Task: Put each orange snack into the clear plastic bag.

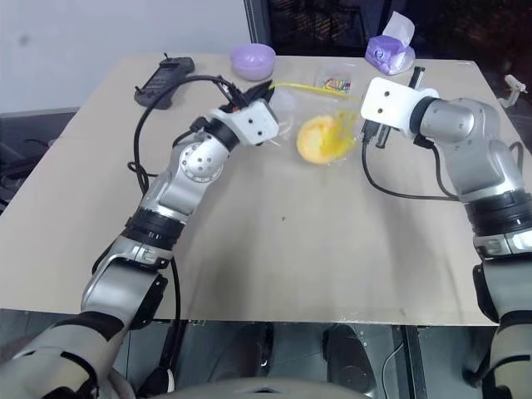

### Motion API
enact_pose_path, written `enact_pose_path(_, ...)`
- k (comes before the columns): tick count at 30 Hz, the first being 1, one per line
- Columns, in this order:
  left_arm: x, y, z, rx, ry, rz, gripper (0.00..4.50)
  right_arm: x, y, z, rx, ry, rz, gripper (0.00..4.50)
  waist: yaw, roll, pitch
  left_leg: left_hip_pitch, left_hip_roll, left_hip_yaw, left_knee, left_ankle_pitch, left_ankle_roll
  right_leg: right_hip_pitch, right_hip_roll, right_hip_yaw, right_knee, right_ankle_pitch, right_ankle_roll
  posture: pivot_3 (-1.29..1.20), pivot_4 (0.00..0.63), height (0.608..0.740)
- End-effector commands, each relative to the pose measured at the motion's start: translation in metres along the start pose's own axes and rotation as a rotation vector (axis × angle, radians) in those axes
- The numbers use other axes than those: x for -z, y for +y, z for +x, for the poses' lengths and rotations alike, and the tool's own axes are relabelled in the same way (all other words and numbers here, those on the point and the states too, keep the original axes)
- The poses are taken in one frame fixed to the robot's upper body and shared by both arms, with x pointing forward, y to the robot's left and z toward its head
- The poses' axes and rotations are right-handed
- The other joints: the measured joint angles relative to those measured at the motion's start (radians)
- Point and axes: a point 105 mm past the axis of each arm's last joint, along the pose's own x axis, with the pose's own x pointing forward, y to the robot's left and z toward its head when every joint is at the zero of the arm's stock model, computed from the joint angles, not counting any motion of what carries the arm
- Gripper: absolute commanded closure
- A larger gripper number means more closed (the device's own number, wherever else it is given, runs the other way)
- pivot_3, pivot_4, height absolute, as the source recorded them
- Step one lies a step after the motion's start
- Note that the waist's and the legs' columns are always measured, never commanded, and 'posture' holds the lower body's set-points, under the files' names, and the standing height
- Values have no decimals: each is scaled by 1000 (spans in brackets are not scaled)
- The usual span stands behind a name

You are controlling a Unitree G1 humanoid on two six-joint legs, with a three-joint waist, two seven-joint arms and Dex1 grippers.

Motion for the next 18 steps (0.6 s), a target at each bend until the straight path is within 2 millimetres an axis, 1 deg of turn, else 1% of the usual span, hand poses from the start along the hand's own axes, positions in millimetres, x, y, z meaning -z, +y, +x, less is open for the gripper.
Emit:
enact_pose_path(1, -4, 14, -10, -18, -43, -31, 4500, 0, -14, -19, 30, -13, 69, 4438, -1, 0, 0, -1, 0, 0, 0, 0, 0, -1, 0, 0, 0, 0, 0, 0, 150, 740)
enact_pose_path(2, -7, 5, -17, 33, -57, -45, 4500, -4, -6, -23, -13, -29, 117, 4438, -1, 0, 0, -2, 0, 0, 0, 0, 0, -2, 0, 0, 0, 0, 0, 0, 150, 740)
enact_pose_path(3, -10, -7, -28, 95, -73, -95, 4500, -6, 12, -29, -99, -39, 173, 4438, 0, 0, 0, -2, 0, 0, -1, 0, 0, -2, 0, 0, 1, 0, 0, 0, 150, 740)
enact_pose_path(4, -14, -15, -36, 136, -84, -131, 4500, -8, 25, -34, -161, -44, 210, 4438, 0, 1, -1, -2, 0, 0, -1, 0, 0, -2, 0, 0, 1, 0, 0, 0, 150, 740)
enact_pose_path(6, -14, -39, -57, 265, -54, -212, 4500, -15, 60, -47, -319, -59, 313, 4438, 1, 1, 0, -2, 1, -1, -2, 0, 0, -1, 0, 0, 1, 0, 0, 0, 150, 740)
enact_pose_path(7, -18, -52, -70, 348, -54, -265, 4184, -17, 78, -54, -381, -55, 367, 4479, 2, 1, 0, -3, 1, -1, -2, 0, 0, -2, 0, 0, 1, 0, 0, 0, 150, 740)
enact_pose_path(9, -28, -74, -96, 501, -49, -364, 3719, -21, 109, -67, -502, -37, 447, 4500, 3, 1, 0, -3, 1, -1, 0, 0, 0, -2, 0, 0, 1, 0, 0, 0, 150, 740)
enact_pose_path(10, -33, -83, -109, 577, -41, -423, 3245, -22, 120, -72, -541, -32, 475, 4500, 3, 1, 0, -3, 0, -1, 1, -2, 3, -2, 0, 0, 1, 0, 0, 0, 150, 740)
enact_pose_path(11, -36, -88, -120, 621, -27, -453, 2833, -20, 123, -74, -534, -20, 497, 4500, 4, 1, 0, 0, 1, -1, 2, -3, 4, 1, 0, 0, 2, 0, 0, 0, 150, 740)
enact_pose_path(12, -36, -89, -127, 636, -7, -482, 2586, -18, 125, -75, -522, -10, 509, 4146, 2, 1, 0, 0, 1, -1, 2, -3, 5, 1, 0, 0, 2, 0, 0, 0, 150, 740)
enact_pose_path(13, -34, -89, -130, 630, 21, -514, 2185, -16, 125, -76, -514, -1, 520, 3735, 1, 1, 0, 2, 1, -1, 2, -3, 5, 1, 0, 0, 3, 0, 0, 0, 150, 740)
enact_pose_path(14, -30, -88, -132, 622, 60, -546, 1812, -15, 127, -79, -520, 9, 532, 3483, 2, 1, 0, 4, 1, 0, 2, -3, 5, 3, 1, 1, 4, 0, 0, 0, 150, 740)
enact_pose_path(15, -27, -88, -133, 620, 91, -570, 1440, -14, 128, -81, -526, 13, 546, 3083, 3, 1, 0, 4, 1, -1, 3, -3, 5, 3, 1, 0, 5, 0, 0, 0, 150, 740)
enact_pose_path(17, -17, -83, -136, 590, 148, -620, 485, -12, 124, -86, -514, 12, 602, 2037, 5, 1, 0, 5, 1, -3, 4, -3, 5, 4, 2, -1, 6, 0, 0, 0, 150, 740)
enact_pose_path(18, -15, -80, -138, 577, 165, -653, 477, -12, 124, -91, -532, 0, 642, 1651, 5, 1, 0, 5, 2, -3, 5, -3, 5, 4, 3, -1, 6, 0, 0, 0, 150, 740)
